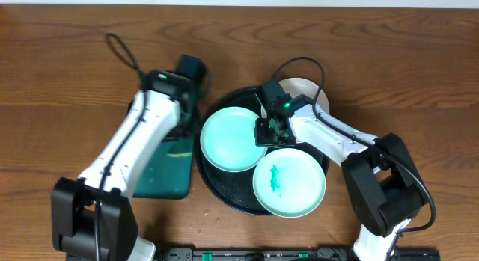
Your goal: Clean dirty plates on tray and stack at the side
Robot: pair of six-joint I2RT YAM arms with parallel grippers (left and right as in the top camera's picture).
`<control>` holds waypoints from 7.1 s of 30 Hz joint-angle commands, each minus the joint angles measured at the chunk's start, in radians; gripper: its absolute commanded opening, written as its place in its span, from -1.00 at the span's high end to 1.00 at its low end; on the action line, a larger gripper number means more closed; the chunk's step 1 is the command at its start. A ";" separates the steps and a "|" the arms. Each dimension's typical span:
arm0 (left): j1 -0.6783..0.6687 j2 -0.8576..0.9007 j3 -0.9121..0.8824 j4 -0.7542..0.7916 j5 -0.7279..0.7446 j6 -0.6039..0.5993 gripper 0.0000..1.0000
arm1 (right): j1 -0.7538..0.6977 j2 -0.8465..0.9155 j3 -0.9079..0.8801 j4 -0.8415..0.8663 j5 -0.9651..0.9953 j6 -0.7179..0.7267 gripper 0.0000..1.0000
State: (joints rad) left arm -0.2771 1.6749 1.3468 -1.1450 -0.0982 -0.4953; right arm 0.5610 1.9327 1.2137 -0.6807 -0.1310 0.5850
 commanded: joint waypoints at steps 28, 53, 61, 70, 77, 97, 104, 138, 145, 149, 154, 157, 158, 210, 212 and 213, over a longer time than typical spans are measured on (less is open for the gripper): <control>0.200 0.297 -0.015 0.103 0.080 0.140 -0.37 | 0.023 0.051 -0.032 -0.007 -0.073 -0.113 0.97; 0.199 -0.344 0.023 -0.098 0.088 0.139 -0.61 | 0.016 -0.150 -0.030 -0.063 -0.139 -0.013 0.97; 0.199 -0.340 0.023 -0.108 0.091 0.139 -0.61 | -0.039 -0.301 -0.030 -0.162 -0.142 0.021 0.97; 0.199 -0.340 0.023 -0.131 0.091 0.139 -0.61 | -0.184 -0.381 -0.030 -0.294 -0.454 -0.086 0.97; 0.199 -0.340 0.023 -0.139 0.091 0.139 -0.62 | -0.235 -0.381 -0.032 -0.358 -0.591 -0.299 0.97; 0.200 -0.340 0.023 -0.118 0.089 0.140 -0.62 | -0.224 -0.384 -0.030 -0.198 -0.070 -0.309 0.97; 0.213 -0.340 0.023 -0.104 0.025 0.139 -0.62 | -0.154 -0.384 -0.030 -0.301 0.033 -0.257 0.97; 0.627 -0.457 0.046 -0.124 0.201 0.117 -0.62 | 0.085 0.222 0.951 -0.665 0.068 -0.325 0.97; 0.723 -0.496 0.046 -0.128 0.250 0.117 -0.62 | 0.170 0.238 1.038 -0.629 0.232 -0.324 0.97; 0.759 -0.501 0.046 -0.134 0.298 0.117 -0.62 | 0.222 0.238 1.046 -0.608 0.323 -0.318 0.98; 0.787 -0.501 0.046 -0.139 0.337 0.117 -0.62 | 0.279 0.239 1.046 -0.559 0.424 -0.317 0.98; 0.792 -0.501 0.046 -0.141 0.345 0.119 -0.62 | 0.307 0.239 1.046 -0.504 0.457 -0.317 0.97; 0.792 -0.500 0.046 -0.140 0.344 0.122 -0.62 | 0.315 0.239 1.046 -0.486 0.467 -0.317 0.98; 0.792 -0.500 0.046 -0.142 0.342 0.125 -0.63 | 0.633 0.280 1.032 -0.192 1.321 -0.825 0.98; 0.792 -0.500 0.046 -0.141 0.342 0.125 -0.63 | 0.632 0.280 1.030 -0.193 1.258 -0.814 0.98; 0.792 -0.500 0.046 -0.141 0.342 0.125 -0.63 | 0.625 0.283 1.026 -0.198 1.222 -0.807 0.98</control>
State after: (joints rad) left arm 0.5091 1.1816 1.3575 -1.2827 0.2348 -0.3691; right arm 1.1870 2.2169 2.2360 -0.8753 1.1206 -0.2310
